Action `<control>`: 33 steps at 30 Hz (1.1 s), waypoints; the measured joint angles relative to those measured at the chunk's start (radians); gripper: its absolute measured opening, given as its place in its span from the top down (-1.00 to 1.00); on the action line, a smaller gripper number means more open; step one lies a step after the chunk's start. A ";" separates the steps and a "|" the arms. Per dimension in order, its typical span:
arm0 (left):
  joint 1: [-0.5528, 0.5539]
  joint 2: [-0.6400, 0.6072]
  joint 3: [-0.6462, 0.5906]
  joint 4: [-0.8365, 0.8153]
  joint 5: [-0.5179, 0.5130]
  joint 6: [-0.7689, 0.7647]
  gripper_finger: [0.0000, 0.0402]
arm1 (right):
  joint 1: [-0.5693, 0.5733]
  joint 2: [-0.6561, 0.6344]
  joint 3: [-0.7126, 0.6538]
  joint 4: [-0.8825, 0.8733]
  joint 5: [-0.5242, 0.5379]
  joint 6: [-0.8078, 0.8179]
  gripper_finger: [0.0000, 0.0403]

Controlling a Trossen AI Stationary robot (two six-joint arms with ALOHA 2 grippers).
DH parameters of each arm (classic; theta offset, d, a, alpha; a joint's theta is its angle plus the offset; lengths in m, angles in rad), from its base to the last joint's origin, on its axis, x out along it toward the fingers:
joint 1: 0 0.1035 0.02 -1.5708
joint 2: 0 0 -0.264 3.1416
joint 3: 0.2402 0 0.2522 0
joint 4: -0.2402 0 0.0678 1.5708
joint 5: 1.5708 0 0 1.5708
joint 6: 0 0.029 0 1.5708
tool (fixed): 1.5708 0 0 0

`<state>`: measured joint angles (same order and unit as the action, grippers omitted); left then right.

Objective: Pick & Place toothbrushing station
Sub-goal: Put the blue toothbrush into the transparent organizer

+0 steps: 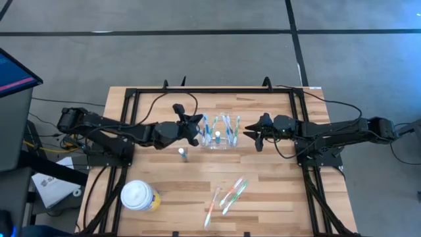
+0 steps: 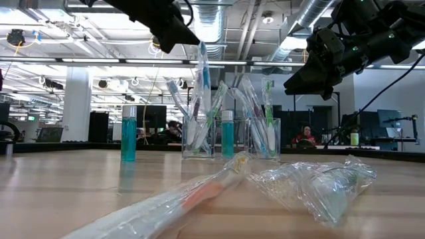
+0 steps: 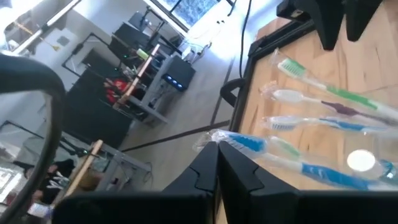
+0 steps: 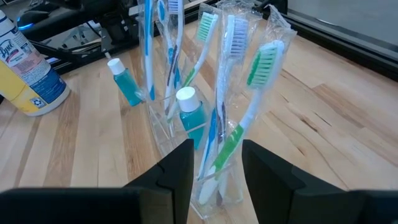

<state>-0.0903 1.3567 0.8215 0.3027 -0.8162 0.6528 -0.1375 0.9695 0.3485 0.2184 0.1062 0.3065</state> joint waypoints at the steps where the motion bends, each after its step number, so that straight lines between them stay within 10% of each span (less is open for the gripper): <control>1: 0.002 0.000 0.000 -0.002 0.003 -0.008 1.00 | 0.000 0.000 0.000 0.000 0.000 0.000 0.37; 33: 0.004 0.004 -0.004 -0.119 0.169 -0.193 1.00 | 0.000 0.000 0.000 0.000 0.000 0.000 0.37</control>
<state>-0.0861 1.3602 0.8175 0.1833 -0.6476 0.4596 -0.1375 0.9695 0.3483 0.2188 0.1062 0.3061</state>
